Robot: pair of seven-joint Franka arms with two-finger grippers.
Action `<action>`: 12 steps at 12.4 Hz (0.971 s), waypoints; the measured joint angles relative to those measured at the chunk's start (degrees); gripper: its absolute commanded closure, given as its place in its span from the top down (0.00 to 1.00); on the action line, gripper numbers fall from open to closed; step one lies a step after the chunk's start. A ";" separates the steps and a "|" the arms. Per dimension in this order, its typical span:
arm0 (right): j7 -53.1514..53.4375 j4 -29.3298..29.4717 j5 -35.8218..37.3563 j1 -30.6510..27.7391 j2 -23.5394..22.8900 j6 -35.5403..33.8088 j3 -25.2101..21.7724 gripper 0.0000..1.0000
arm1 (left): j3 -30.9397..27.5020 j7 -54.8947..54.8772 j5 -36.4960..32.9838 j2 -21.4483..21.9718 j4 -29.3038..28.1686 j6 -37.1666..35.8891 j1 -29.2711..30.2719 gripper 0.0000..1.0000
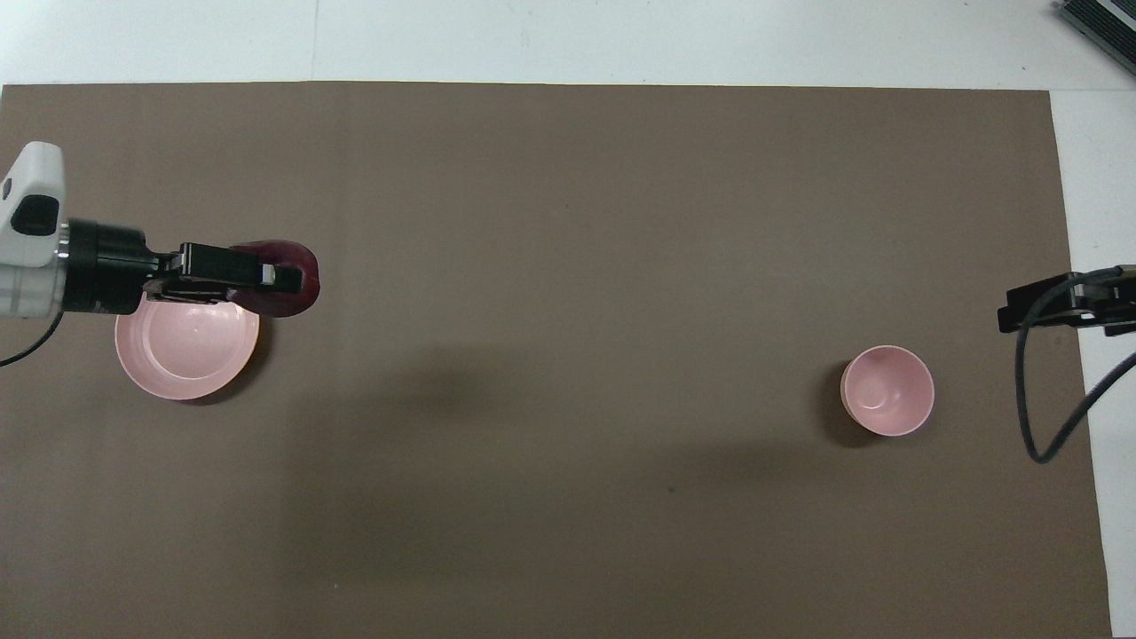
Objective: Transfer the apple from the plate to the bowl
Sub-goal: 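Lift the apple with the left gripper and carry it toward the center, then hold the apple with the left gripper while the right gripper approaches it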
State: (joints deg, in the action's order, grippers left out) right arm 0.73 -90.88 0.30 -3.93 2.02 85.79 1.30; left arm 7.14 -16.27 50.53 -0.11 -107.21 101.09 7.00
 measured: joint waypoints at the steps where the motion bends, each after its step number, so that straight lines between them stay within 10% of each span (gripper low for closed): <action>1: 0.00 0.00 0.00 0.00 0.00 0.00 0.00 1.00 | 0.98 1.00 2.30 0.78 -0.01 -0.14 -0.02 0.00; 6: 1.22 -2.55 -0.34 -0.06 1.53 -0.50 -0.21 1.00 | 5.43 1.70 10.14 1.57 -0.12 -0.17 -0.03 0.00; 12: 27.34 -8.67 -14.43 3.52 0.30 1.70 0.41 1.00 | 10.12 3.99 14.32 3.31 -2.37 6.35 -4.21 0.00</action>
State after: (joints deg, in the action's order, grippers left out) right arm 28.06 -99.55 -14.13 -0.40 2.32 87.49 1.71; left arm 17.26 -12.28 64.85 3.19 -109.58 107.44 2.79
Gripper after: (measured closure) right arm 0.000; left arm 0.300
